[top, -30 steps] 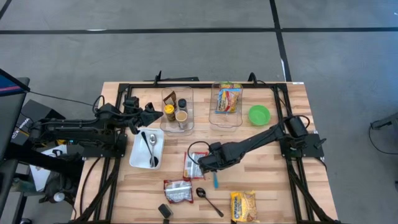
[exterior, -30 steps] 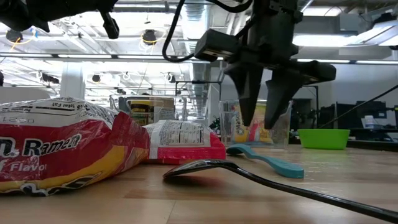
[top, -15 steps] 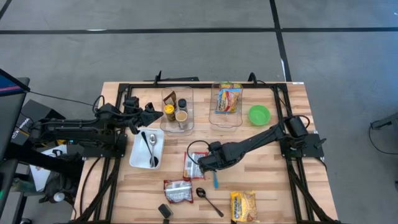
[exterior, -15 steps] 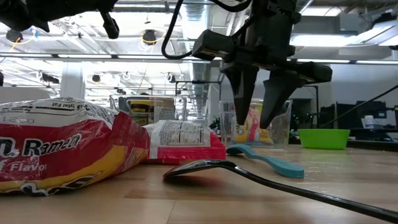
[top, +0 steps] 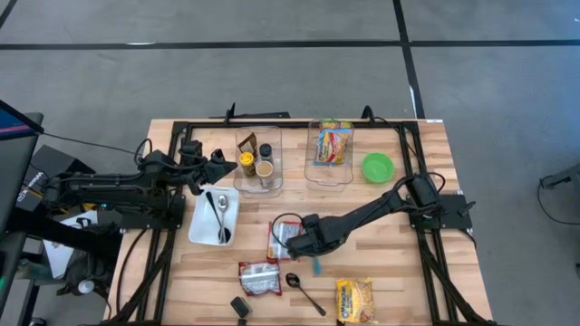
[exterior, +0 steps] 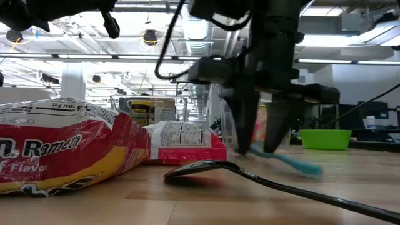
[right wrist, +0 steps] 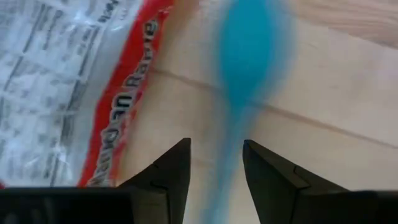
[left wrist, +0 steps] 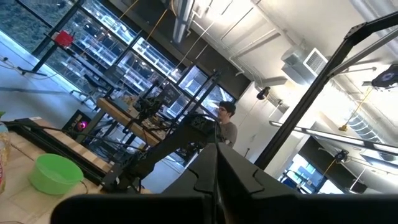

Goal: Pick & Place Food Item
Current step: Put the blue baby spoon into the white bin

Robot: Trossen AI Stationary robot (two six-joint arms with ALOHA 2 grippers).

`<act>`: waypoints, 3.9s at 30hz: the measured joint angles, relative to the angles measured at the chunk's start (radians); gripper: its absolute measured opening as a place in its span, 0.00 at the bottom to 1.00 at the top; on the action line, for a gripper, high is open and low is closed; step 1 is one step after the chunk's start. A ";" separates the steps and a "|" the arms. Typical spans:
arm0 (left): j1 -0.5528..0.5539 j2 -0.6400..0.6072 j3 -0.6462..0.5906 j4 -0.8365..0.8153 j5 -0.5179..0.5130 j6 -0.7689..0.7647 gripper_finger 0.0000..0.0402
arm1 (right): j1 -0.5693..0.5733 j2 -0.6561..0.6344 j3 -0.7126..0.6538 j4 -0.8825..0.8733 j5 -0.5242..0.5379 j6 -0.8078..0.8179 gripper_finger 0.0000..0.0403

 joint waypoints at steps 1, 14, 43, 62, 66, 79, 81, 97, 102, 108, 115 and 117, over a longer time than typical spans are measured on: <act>0.000 -0.002 0.000 -0.003 0.000 0.000 0.01 | 0.001 0.001 0.003 0.020 -0.003 0.004 0.35; 0.000 0.029 -0.001 0.006 0.000 -0.009 0.01 | 0.000 0.003 0.002 -0.006 -0.006 0.031 0.35; 0.000 0.029 -0.001 0.008 0.000 -0.010 0.01 | -0.001 0.003 0.002 -0.075 0.017 0.033 0.27; 0.000 0.029 -0.001 0.008 0.000 -0.010 0.01 | -0.001 0.002 -0.002 -0.072 0.014 0.045 0.29; 0.000 0.029 -0.001 0.008 0.000 -0.010 0.01 | -0.001 -0.001 -0.029 -0.059 0.004 0.050 0.29; 0.000 0.029 -0.001 0.015 0.000 -0.010 0.01 | -0.001 -0.003 -0.044 -0.047 -0.007 0.050 0.25; 0.000 0.029 -0.001 0.015 0.000 -0.010 0.01 | -0.001 -0.003 -0.044 -0.046 -0.007 0.058 0.22; 0.000 0.029 -0.001 0.014 0.000 -0.010 0.01 | -0.001 -0.001 -0.046 -0.048 -0.007 0.041 0.06; 0.000 0.029 -0.001 0.014 0.000 -0.010 0.01 | -0.004 -0.011 -0.046 -0.060 -0.008 -0.008 0.06; 0.000 0.029 -0.001 0.014 0.000 -0.010 0.01 | -0.015 -0.043 -0.052 -0.100 -0.013 -0.054 0.04; 0.000 0.029 -0.001 0.020 0.000 -0.010 0.01 | -0.012 -0.103 -0.050 -0.146 -0.010 -0.096 0.04; 0.000 0.029 -0.001 0.020 0.000 -0.010 0.01 | -0.012 -0.124 -0.049 -0.145 -0.010 -0.114 0.04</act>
